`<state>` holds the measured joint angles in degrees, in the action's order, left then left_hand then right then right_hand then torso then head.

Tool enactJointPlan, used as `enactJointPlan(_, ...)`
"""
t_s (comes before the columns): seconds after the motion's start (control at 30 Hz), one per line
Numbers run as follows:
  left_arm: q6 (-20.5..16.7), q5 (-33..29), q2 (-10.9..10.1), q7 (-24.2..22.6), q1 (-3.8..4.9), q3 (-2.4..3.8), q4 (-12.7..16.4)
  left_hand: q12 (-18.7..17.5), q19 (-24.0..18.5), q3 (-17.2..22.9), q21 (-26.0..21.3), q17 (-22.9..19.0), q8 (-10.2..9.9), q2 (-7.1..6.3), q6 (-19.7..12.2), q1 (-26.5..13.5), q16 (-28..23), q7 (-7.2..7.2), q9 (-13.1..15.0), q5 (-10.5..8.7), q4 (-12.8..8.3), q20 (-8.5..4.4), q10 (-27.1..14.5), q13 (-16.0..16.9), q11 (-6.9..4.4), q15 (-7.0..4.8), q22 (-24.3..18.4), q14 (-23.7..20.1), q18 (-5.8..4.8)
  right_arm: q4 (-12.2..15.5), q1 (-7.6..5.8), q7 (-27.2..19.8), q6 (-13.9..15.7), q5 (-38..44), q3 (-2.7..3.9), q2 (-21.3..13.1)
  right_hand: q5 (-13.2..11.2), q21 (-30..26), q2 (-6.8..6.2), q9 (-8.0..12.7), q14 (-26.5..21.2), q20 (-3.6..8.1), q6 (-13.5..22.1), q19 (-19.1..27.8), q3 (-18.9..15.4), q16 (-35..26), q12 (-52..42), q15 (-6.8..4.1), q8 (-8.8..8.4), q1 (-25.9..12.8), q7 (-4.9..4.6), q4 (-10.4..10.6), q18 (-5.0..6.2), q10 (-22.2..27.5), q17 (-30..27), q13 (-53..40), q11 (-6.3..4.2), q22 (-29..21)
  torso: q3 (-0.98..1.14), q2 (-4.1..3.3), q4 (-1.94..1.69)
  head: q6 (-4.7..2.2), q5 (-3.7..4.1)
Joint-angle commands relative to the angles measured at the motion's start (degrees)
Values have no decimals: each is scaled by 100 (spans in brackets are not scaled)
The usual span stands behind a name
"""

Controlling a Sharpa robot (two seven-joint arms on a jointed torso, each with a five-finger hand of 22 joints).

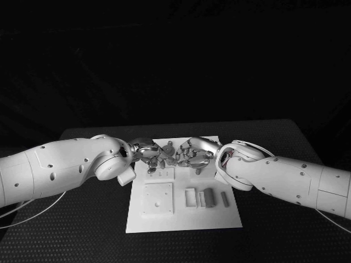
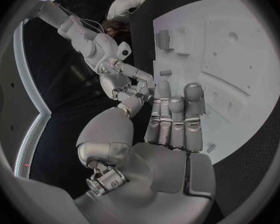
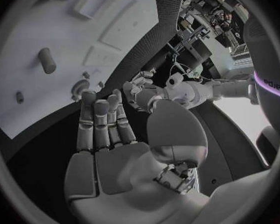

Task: Assemble the parts on the task board

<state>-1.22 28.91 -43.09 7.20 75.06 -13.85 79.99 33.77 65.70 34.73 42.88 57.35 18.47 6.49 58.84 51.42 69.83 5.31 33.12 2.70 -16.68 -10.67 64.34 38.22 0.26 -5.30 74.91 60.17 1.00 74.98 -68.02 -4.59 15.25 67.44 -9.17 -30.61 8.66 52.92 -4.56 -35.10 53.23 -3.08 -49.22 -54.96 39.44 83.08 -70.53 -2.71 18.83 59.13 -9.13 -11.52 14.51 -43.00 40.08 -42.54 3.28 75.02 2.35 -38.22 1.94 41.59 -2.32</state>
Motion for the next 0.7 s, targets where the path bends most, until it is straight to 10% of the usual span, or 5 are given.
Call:
enactJointPlan(0.03, -42, -12, 9, -26, 3, 4, 14, -20, -6, 29, 23, -10, 14, 21, 67, 61, 6, 36, 118, 15, 6, -57, 70, 8, -23, -64, 110, -16, 474, 66, 3, -48, -27, -158, 1, 3, -63, -28, -66, 8, -19, -23, 45, -2, -247, -22, 6, 30, -42, -142, -28, 3, 49, 15, 8, 1, 25, 59, 0, 1, -1, 1, -2)
enactJointPlan(0.07, -77, -17, 6, -31, 3, 4, 14, -20, -6, 29, 23, -10, 14, 20, 67, 60, 6, 36, 119, 15, 6, -57, 70, 9, -23, -64, 110, -16, 474, 87, 3, -53, -65, -158, 1, -3, -34, -44, 81, 1, -37, -4, 50, 33, -600, -23, 1, 29, -45, -205, -30, -212, 49, 35, 16, 1, 19, 64, 0, 1, -1, 1, -2)
enactJointPlan(0.7, -73, -80, 14, -24, 2, 4, 16, -20, -6, 35, 25, -13, 16, 18, 71, 57, 6, 35, 126, 16, 11, -58, 79, 10, -24, -65, 110, -16, 469, 102, 8, 17, 7, -113, 1, 28, -20, -91, 14, -12, -49, -4, 8, 20, -884, -25, -18, 33, -36, -253, -17, -335, 49, 49, 31, 3, 22, 52, 1, 0, 1, -5, -11)
